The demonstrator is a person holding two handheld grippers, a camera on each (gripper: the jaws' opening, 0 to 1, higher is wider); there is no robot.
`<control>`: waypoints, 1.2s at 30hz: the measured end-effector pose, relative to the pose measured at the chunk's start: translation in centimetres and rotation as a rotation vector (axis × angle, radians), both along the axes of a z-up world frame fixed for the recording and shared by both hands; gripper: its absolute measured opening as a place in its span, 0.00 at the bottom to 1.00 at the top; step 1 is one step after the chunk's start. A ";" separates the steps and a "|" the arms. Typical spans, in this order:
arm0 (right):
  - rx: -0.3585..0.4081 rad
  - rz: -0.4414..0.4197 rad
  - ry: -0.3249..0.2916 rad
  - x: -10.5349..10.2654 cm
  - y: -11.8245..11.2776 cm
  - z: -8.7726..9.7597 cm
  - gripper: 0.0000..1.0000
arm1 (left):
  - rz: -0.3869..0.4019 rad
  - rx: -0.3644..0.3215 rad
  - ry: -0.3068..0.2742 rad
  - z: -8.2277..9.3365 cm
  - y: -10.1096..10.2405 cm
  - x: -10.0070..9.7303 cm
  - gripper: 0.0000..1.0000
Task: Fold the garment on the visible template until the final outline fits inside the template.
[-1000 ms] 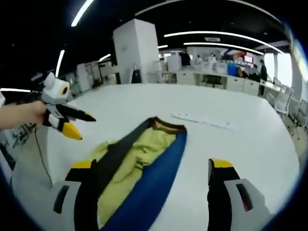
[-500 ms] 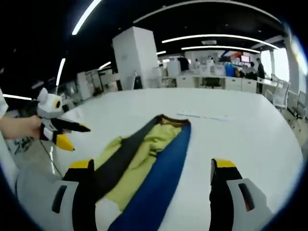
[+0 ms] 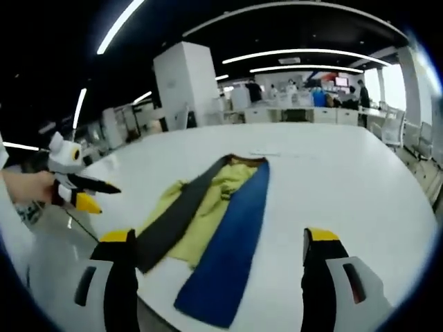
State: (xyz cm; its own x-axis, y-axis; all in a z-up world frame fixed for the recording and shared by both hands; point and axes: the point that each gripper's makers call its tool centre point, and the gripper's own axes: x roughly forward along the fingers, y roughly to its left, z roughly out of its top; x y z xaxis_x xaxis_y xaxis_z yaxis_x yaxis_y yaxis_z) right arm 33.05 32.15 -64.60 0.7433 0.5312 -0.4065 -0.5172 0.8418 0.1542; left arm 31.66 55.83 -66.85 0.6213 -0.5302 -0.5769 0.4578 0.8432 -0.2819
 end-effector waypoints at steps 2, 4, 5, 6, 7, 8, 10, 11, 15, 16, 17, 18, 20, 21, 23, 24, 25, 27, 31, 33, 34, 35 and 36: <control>0.032 0.012 -0.001 -0.7 0.1 0.0 1.00 | -0.001 -0.005 0.008 -0.3 -0.2 -0.8 0.99; 0.039 -0.001 0.005 -1.2 -0.1 -0.1 1.00 | -0.001 -0.003 0.013 -0.6 -0.1 -1.4 0.99; 0.032 -0.006 0.009 -1.4 -0.3 -0.3 1.00 | 0.003 0.001 0.015 -0.7 0.0 -1.7 0.99; 0.028 -0.010 0.010 -1.6 -0.4 -0.4 1.00 | 0.007 0.002 0.017 -0.8 0.1 -1.8 0.99; 0.029 -0.017 0.013 -1.8 -0.4 -0.5 1.00 | 0.011 0.001 0.018 -0.9 0.2 -2.1 0.99; 0.026 -0.018 0.021 -1.9 -0.5 -0.6 1.00 | 0.015 -0.003 0.022 -1.0 0.2 -2.3 0.98; 0.017 -0.020 0.032 -1.9 -0.5 -0.6 1.00 | 0.019 -0.002 0.027 -1.2 0.3 -2.6 0.98; 0.009 -0.016 0.032 -2.0 -0.5 -0.6 1.00 | 0.016 0.005 0.031 -1.4 0.3 -2.9 0.98; 0.006 -0.006 0.044 -2.5 -0.4 -0.4 1.00 | 0.005 0.020 0.028 -1.2 0.1 -3.0 0.98; 0.005 -0.006 0.048 -2.5 -0.4 -0.5 1.00 | 0.005 0.017 0.024 -1.2 0.1 -3.0 0.98; 0.002 -0.004 0.059 -2.8 -0.5 -0.6 1.00 | 0.007 0.012 0.028 -1.2 0.0 -3.0 0.98; 0.001 -0.003 0.062 -2.8 -0.5 -0.6 1.00 | 0.006 0.011 0.032 -1.2 0.0 -3.2 0.98; -0.003 -0.004 0.069 -3.1 -0.7 -0.5 1.00 | -0.003 0.019 0.033 -1.2 -0.2 -3.5 0.98; -0.005 -0.005 0.077 -3.3 -0.7 -0.7 1.00 | -0.004 0.018 0.035 -1.2 -0.2 -3.6 0.98; -0.011 -0.007 0.092 -3.5 -0.9 -1.0 1.00 | 0.000 0.013 0.040 -1.2 -0.1 -3.7 0.97; -0.012 -0.009 0.092 -3.5 -1.0 -1.0 1.00 | 0.003 0.013 0.043 -1.2 0.0 -3.7 0.97; -0.020 -0.012 0.095 -3.5 -1.0 -1.1 1.00 | 0.008 0.012 0.051 -1.4 0.1 -3.8 0.96; -0.041 0.000 0.120 -3.9 -0.9 -1.6 1.00 | 0.014 0.020 0.077 -1.7 0.3 -4.1 0.95; -0.102 0.052 0.167 -4.8 -0.5 -2.9 0.99 | 0.012 0.021 0.084 -1.8 0.3 -4.3 0.95; -0.130 0.064 0.199 -5.3 -0.5 -3.6 0.99 | 0.011 0.025 0.088 -2.0 0.4 -4.5 0.95; -0.126 0.066 0.195 -5.3 -0.4 -3.6 0.99 | 0.012 0.028 0.089 -2.1 0.4 -4.6 0.95; -0.125 0.066 0.193 -5.3 -0.5 -3.7 0.99 | 0.015 0.029 0.091 -2.2 0.6 -4.6 0.95; -0.129 0.065 0.205 -5.5 -0.6 -3.9 0.97 | 0.018 0.028 0.092 -2.3 0.6 -4.7 0.94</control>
State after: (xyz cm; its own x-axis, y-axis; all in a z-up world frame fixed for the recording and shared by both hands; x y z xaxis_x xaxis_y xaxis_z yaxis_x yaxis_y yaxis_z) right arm 27.57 31.53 -68.53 0.6044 0.5090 -0.6129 -0.5398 0.8274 0.1549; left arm 26.96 56.47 -69.11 0.5745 -0.5025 -0.6461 0.4159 0.8591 -0.2983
